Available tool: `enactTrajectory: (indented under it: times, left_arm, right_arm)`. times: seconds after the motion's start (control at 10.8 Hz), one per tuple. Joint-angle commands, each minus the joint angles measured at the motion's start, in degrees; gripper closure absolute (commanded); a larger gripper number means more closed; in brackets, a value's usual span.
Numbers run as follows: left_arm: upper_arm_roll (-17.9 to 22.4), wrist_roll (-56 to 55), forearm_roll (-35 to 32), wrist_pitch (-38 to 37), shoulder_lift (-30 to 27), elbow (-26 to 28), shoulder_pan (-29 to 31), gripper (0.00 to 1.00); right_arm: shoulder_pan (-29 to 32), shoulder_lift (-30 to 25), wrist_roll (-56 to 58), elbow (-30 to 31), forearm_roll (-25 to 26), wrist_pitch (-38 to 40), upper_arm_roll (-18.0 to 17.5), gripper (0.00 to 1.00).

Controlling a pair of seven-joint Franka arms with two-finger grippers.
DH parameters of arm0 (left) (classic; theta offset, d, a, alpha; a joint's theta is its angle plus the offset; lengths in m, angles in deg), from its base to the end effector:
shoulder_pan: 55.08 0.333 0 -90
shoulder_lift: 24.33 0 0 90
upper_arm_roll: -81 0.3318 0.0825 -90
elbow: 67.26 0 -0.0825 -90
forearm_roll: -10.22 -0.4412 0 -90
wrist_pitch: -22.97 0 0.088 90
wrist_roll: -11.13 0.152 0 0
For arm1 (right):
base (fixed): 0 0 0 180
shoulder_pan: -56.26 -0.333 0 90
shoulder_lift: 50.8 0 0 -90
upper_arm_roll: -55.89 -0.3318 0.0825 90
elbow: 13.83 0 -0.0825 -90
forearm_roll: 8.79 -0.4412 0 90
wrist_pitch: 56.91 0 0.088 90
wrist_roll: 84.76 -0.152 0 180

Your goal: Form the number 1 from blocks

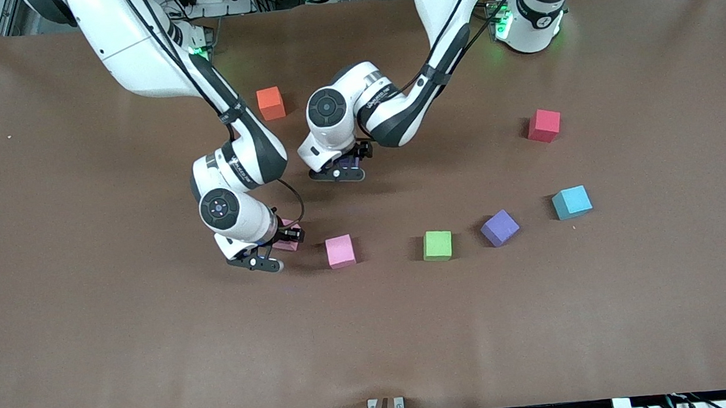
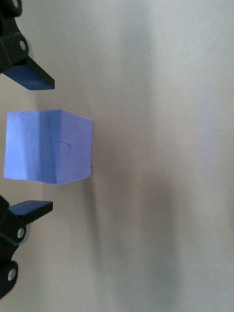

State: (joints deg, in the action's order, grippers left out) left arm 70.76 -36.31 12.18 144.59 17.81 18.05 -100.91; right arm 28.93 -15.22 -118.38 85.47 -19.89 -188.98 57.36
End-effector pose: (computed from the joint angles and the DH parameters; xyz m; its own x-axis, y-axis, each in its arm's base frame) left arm 0.4329 -0.6223 0.1683 0.9807 -0.0924 -0.1723 -0.0887 -0.9956 0.0287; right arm 0.6360 0.3205 0.1465 0.9600 -0.2558 -0.1139 -0.2647 -0.9618 -0.0705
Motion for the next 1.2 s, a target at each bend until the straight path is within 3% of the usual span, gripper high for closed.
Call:
enactTrajectory:
  times: [0.0, 0.28, 0.46, 0.74, 1.11]
  left_arm:
    - [0.0, -3.0, -2.7, -4.2, -4.3, 0.9, 1.9, 0.0]
    - [0.0, -3.4, -5.3, -6.1, -6.9, 0.7, 9.1, 0.0]
    - [0.0, -2.1, -9.7, -5.7, -6.2, 0.4, 13.9, 0.0]
    - [0.1, 6.6, -11.4, -0.9, -2.1, -2.3, 16.3, 0.0]
    - [4.3, 14.5, -11.2, 3.9, 0.1, -3.7, 17.3, 0.0]
  right_arm:
    - [0.4, -8.7, 0.3, 3.7, -0.4, 4.3, 0.5, 0.47]
    - [-3.1, -14.0, 1.4, 9.9, -0.3, 3.2, 0.6, 0.47]
    - [-10.9, -14.6, 1.0, 10.5, -0.3, 3.0, 4.7, 0.47]
    - [-18.0, -10.8, 0.8, 9.2, -0.1, -2.4, 4.9, 0.45]
    - [-24.8, -4.5, -5.2, 8.3, -0.7, -11.5, 4.9, 0.43]
